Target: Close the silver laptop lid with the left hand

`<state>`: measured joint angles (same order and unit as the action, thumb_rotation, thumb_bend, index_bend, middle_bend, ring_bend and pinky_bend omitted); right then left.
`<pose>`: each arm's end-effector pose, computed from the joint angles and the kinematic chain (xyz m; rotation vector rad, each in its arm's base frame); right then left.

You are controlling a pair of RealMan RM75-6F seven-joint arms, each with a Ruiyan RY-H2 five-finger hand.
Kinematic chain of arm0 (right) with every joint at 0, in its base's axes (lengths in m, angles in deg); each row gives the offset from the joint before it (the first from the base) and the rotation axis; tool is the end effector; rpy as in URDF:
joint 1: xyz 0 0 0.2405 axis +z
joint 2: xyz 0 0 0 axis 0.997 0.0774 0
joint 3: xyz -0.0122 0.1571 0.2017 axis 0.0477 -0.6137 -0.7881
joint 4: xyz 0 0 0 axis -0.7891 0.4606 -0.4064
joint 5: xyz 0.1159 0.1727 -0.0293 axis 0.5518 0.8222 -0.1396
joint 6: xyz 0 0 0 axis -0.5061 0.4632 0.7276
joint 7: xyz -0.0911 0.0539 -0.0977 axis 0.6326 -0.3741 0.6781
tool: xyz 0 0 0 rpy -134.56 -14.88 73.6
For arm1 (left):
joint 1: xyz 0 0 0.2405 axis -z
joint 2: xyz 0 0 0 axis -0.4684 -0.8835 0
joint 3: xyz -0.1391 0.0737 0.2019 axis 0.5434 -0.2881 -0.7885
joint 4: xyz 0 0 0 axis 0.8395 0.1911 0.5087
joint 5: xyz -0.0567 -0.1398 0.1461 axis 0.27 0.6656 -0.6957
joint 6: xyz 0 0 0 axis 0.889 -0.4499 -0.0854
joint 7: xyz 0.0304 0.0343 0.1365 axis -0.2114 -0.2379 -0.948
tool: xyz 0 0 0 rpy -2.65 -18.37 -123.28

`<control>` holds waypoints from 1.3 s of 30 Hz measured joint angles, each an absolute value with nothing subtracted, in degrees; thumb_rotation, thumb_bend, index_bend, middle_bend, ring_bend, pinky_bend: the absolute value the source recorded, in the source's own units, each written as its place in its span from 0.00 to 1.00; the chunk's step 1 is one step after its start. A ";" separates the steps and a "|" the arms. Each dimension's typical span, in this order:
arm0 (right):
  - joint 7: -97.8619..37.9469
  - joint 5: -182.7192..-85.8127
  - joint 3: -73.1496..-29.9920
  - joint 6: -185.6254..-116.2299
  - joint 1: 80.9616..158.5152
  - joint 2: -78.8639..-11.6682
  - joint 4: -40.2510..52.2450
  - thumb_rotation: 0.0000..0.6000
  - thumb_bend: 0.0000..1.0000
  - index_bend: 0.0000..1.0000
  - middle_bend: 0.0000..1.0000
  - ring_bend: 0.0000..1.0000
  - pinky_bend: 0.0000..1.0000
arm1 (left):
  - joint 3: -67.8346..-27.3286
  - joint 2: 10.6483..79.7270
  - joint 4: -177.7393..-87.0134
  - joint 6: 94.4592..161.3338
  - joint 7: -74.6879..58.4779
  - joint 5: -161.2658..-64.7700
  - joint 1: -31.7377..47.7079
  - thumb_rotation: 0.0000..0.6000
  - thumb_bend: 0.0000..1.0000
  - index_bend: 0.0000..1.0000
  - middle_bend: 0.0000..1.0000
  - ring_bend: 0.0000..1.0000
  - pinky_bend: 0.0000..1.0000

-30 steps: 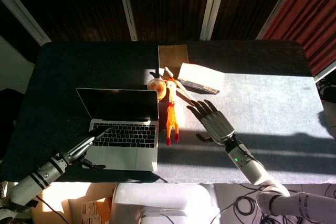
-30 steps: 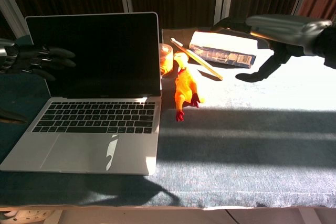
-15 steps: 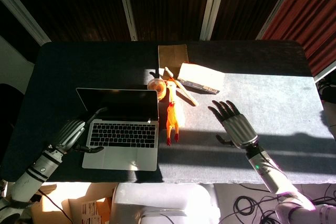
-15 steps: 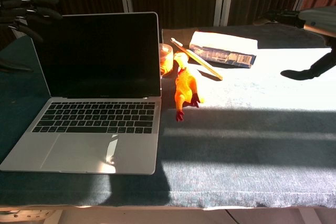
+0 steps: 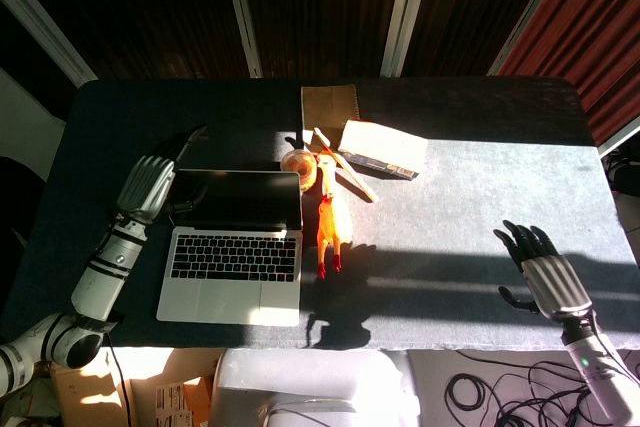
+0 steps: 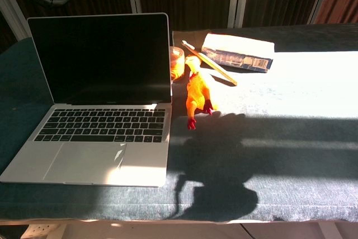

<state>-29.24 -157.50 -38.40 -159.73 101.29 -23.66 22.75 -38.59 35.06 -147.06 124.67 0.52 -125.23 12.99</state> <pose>-0.3057 -0.2151 0.1359 1.6705 -0.9547 0.7772 -0.1421 0.3844 0.1102 -1.6176 -0.9745 -1.3477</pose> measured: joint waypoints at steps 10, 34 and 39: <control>-30.37 -157.15 -38.72 -158.26 100.77 -23.01 22.08 1.00 0.26 0.00 0.01 0.00 0.00 | -40.01 38.91 -139.86 114.12 0.96 -120.92 17.55 1.00 0.43 0.28 0.25 0.16 0.22; -30.88 -158.05 -38.91 -158.14 99.15 -23.40 21.39 1.00 0.26 0.00 0.01 0.00 0.00 | -47.88 33.58 -155.62 124.38 -11.71 -131.57 12.13 0.84 0.53 0.37 0.44 0.34 0.34; -31.18 -158.58 -38.89 -158.88 98.70 -23.23 21.45 1.00 0.26 0.00 0.01 0.00 0.00 | -50.83 30.75 -161.64 126.31 -16.94 -134.03 9.75 0.78 0.54 0.35 0.44 0.34 0.34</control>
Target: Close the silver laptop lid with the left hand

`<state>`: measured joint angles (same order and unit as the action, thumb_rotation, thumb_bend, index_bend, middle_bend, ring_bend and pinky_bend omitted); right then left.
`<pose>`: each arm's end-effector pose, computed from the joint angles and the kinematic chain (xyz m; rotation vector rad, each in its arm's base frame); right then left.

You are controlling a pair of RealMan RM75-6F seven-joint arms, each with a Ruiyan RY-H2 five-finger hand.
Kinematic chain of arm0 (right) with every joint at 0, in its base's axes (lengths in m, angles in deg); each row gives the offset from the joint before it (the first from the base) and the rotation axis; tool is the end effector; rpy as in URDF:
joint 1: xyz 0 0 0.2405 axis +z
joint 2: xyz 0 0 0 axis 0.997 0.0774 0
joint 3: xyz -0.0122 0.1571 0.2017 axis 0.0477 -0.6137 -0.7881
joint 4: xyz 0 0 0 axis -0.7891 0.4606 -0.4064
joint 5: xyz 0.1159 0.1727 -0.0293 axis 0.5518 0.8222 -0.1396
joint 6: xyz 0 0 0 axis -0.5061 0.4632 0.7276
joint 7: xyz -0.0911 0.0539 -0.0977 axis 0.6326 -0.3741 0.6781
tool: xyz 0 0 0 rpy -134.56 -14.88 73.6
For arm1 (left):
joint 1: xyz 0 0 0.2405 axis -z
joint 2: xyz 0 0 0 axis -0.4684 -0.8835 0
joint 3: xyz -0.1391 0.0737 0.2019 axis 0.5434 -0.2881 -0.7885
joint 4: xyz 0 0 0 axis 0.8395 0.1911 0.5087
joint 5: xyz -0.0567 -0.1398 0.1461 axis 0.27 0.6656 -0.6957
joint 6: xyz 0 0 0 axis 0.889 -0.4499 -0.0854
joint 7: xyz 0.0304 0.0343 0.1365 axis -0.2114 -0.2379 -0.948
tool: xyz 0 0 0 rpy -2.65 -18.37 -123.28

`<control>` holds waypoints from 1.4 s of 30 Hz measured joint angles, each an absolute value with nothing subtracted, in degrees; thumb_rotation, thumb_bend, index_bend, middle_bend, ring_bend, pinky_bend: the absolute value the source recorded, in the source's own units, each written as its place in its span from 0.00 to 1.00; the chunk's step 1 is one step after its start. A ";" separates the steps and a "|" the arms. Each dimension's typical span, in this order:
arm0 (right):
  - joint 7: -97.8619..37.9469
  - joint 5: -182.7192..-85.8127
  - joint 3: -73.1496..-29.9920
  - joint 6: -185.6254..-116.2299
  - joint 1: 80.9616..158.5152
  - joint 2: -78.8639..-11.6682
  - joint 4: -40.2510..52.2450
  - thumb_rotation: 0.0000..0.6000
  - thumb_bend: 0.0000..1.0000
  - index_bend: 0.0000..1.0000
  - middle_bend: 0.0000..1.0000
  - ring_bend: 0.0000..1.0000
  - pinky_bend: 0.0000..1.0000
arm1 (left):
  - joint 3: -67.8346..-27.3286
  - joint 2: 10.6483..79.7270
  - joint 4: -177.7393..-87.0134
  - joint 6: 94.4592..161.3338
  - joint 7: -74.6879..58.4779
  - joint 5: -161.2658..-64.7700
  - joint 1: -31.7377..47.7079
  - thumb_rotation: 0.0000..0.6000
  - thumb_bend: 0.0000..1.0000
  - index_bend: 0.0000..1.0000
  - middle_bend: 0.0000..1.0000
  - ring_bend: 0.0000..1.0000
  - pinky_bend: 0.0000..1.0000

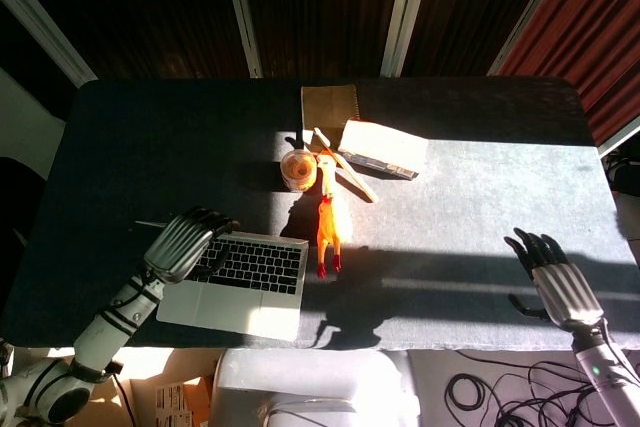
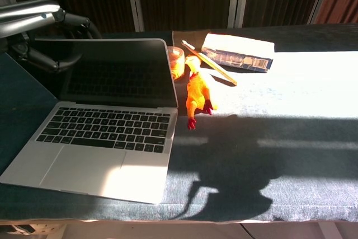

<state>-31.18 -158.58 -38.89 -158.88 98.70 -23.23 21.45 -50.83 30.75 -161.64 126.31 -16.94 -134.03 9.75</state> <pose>-0.3185 -0.2036 0.1393 1.6532 -0.9905 0.7486 -0.1432 0.3000 0.0752 -1.9634 -0.7925 -1.1020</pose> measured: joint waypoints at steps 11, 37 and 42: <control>-30.79 -159.63 -38.61 -160.11 97.57 -22.67 22.22 1.00 0.26 0.00 0.00 0.00 0.00 | -56.67 26.93 -168.20 127.66 -23.88 -138.43 5.59 0.63 0.64 0.33 0.44 0.34 0.34; -27.44 -160.90 -38.38 -161.77 95.96 -22.07 24.69 1.00 0.26 0.00 0.00 0.00 0.00 | -65.81 29.25 -160.28 122.02 -15.98 -143.42 1.01 0.57 0.70 0.20 0.24 0.25 0.34; -26.87 -160.63 -38.55 -161.53 95.91 -22.10 25.03 1.00 0.26 0.00 0.00 0.00 0.00 | -67.59 31.10 -156.44 120.96 -11.52 -146.00 0.60 0.57 0.70 0.20 0.24 0.25 0.34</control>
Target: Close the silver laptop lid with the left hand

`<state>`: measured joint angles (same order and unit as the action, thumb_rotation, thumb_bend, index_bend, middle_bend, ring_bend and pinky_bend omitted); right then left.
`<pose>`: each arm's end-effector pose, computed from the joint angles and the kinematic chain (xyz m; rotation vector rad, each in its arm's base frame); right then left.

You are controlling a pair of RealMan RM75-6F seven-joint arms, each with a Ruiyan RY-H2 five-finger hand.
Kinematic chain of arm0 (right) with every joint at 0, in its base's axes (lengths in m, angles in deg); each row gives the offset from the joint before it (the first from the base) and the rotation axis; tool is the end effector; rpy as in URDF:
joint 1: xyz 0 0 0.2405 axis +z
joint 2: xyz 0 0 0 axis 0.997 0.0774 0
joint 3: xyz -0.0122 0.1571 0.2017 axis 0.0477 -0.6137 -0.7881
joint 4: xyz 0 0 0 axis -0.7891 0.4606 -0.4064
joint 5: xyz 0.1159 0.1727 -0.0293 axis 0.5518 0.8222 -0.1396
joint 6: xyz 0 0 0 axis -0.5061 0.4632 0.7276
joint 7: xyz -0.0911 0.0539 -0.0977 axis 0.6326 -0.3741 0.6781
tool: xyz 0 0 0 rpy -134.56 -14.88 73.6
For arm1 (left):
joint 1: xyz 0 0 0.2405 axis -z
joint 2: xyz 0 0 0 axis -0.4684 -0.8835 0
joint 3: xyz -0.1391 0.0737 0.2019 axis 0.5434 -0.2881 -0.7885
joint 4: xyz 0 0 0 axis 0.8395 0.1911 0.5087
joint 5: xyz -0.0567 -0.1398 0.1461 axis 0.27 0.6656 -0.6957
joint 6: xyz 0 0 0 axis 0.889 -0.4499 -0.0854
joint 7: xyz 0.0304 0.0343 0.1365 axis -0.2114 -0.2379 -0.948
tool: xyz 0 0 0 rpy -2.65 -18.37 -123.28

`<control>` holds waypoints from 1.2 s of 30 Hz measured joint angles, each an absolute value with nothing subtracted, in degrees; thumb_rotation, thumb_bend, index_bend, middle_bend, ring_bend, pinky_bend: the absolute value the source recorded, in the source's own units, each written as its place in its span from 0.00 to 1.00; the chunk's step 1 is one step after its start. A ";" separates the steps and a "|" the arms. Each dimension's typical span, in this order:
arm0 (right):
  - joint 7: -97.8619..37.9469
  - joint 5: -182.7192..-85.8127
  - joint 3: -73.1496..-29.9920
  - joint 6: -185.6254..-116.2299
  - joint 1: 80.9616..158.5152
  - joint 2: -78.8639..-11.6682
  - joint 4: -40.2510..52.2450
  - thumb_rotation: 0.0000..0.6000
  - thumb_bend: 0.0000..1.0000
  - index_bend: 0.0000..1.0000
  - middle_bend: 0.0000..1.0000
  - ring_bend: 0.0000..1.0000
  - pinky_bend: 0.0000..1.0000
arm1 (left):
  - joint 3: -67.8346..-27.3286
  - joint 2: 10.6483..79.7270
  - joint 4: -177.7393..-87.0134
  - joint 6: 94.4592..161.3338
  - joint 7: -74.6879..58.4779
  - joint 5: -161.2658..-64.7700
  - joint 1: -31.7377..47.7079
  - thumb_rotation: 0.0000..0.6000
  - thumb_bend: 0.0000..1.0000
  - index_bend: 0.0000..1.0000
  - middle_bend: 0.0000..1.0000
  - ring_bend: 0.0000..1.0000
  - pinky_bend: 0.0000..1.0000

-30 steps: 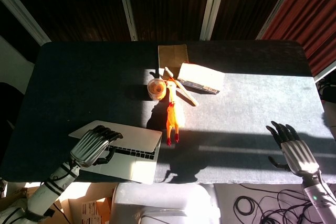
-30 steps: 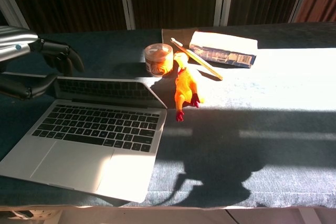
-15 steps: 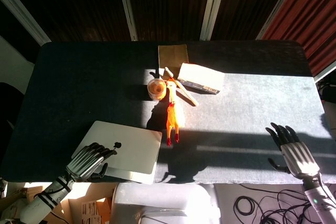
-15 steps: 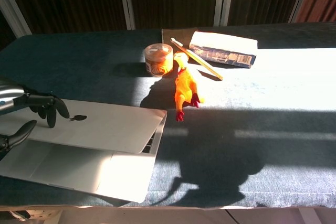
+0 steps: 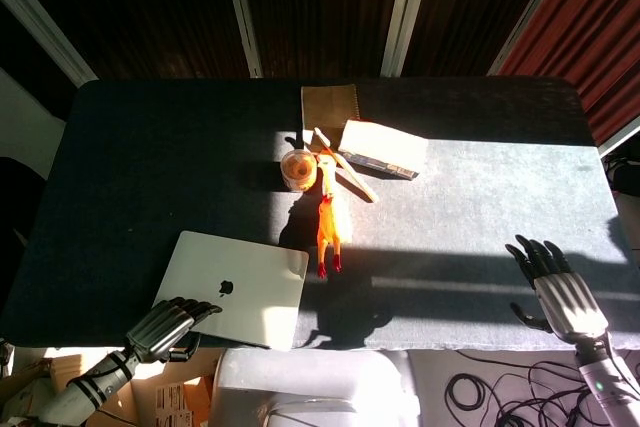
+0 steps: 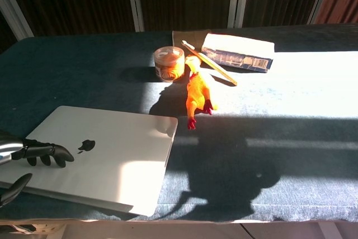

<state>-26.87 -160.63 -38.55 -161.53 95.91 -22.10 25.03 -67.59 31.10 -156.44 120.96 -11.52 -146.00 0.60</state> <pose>-0.3095 -0.1853 0.1413 1.6605 -0.9504 0.7431 -0.2422 0.2001 0.0336 -2.2272 -1.0204 -0.7141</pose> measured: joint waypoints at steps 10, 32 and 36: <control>-26.80 -160.66 -38.58 -161.58 95.61 -22.23 24.96 1.00 0.26 0.00 0.00 0.00 0.00 | -68.92 33.67 -153.18 118.98 -8.53 -147.22 0.35 0.57 0.70 0.18 0.24 0.25 0.34; -27.52 -162.84 -38.86 -173.27 89.13 -24.18 21.45 1.00 0.26 0.00 0.00 0.00 0.00 | -66.25 29.84 -145.88 161.12 -0.68 -154.05 -18.23 1.00 0.38 0.00 0.00 0.00 0.14; -26.13 -162.56 -39.37 -174.66 88.24 -25.36 20.94 1.00 0.26 0.00 0.00 0.00 0.00 | -65.93 31.78 -141.48 164.19 1.33 -150.82 -23.02 1.00 0.37 0.00 0.00 0.00 0.13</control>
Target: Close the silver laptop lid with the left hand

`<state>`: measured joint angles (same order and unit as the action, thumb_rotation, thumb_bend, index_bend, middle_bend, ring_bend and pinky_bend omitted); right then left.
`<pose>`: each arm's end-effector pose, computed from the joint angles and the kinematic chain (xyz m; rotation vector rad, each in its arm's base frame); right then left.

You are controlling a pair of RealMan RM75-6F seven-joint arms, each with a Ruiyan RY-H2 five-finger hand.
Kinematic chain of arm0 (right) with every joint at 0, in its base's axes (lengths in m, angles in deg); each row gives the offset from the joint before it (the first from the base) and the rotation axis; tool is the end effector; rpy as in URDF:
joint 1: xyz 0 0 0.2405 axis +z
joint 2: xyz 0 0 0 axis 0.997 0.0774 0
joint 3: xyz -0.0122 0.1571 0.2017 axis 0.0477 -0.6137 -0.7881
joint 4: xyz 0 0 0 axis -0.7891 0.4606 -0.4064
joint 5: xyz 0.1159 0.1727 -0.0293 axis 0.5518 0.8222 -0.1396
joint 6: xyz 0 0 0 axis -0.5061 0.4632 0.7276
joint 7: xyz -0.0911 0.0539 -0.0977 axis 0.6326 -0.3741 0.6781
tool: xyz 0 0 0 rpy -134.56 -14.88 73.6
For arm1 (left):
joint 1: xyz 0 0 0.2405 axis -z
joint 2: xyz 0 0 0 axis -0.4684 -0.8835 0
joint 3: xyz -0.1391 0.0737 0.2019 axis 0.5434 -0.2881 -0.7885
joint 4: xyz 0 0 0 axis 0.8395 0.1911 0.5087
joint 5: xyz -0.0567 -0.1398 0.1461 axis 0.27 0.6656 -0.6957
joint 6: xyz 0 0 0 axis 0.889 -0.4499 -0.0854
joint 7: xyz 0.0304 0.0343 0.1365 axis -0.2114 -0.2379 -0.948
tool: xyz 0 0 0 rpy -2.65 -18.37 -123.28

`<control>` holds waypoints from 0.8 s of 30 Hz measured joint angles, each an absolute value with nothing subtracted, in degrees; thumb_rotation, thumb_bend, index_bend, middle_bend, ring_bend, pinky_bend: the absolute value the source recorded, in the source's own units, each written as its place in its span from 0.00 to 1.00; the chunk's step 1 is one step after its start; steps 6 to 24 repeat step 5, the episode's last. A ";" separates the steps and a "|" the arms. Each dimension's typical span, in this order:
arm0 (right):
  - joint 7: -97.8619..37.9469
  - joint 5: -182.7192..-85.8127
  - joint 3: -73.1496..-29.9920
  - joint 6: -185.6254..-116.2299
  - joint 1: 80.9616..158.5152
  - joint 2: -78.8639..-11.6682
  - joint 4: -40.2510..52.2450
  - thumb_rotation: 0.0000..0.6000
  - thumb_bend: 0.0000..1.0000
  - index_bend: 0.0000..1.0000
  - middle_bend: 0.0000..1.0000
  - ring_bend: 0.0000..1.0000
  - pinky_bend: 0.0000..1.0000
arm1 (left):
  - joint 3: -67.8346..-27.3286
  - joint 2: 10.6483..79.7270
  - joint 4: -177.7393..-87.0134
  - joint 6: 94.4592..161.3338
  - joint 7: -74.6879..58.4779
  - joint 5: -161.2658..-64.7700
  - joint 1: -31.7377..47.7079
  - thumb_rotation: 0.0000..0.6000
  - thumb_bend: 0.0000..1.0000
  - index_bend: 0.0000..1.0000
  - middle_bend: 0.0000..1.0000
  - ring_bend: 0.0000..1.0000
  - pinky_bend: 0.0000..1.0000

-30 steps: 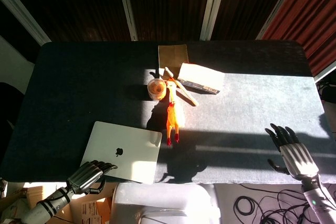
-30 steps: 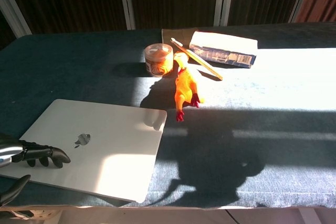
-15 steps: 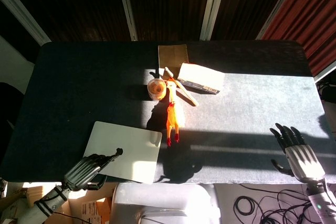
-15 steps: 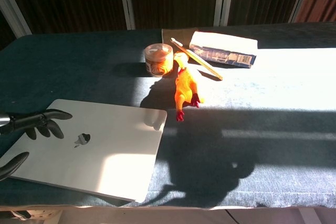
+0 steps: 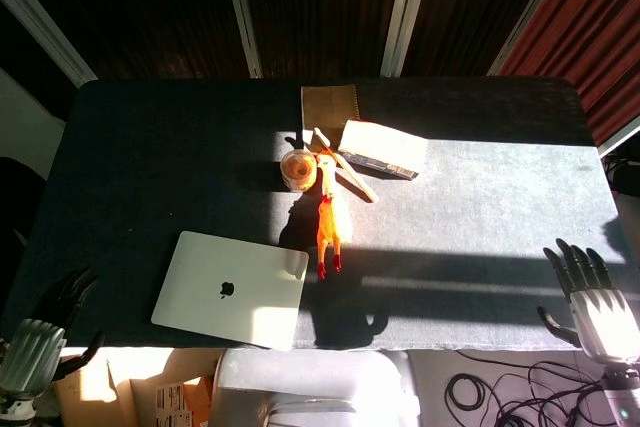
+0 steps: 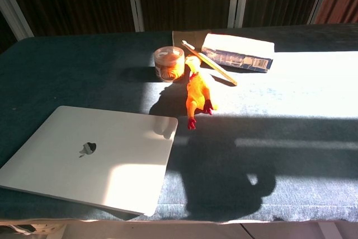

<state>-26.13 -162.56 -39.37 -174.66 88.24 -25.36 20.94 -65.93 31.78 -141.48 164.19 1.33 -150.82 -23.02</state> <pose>-0.3209 -0.1517 0.1581 1.4923 -0.8362 0.8165 -0.3061 0.1318 0.1371 -1.5517 -0.8650 -1.1323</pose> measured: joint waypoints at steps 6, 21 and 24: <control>-25.00 -163.15 -39.23 -174.36 87.95 -25.66 21.38 1.00 0.26 0.00 0.00 0.00 0.00 | -65.33 32.36 -141.54 164.44 -3.49 -150.97 -24.11 1.00 0.37 0.00 0.00 0.00 0.13; -25.00 -163.15 -39.23 -174.36 87.95 -25.66 21.38 1.00 0.26 0.00 0.00 0.00 0.00 | -65.33 32.36 -141.54 164.44 -3.49 -150.97 -24.11 1.00 0.37 0.00 0.00 0.00 0.13; -25.00 -163.15 -39.23 -174.36 87.95 -25.66 21.38 1.00 0.26 0.00 0.00 0.00 0.00 | -65.33 32.36 -141.54 164.44 -3.49 -150.97 -24.11 1.00 0.37 0.00 0.00 0.00 0.13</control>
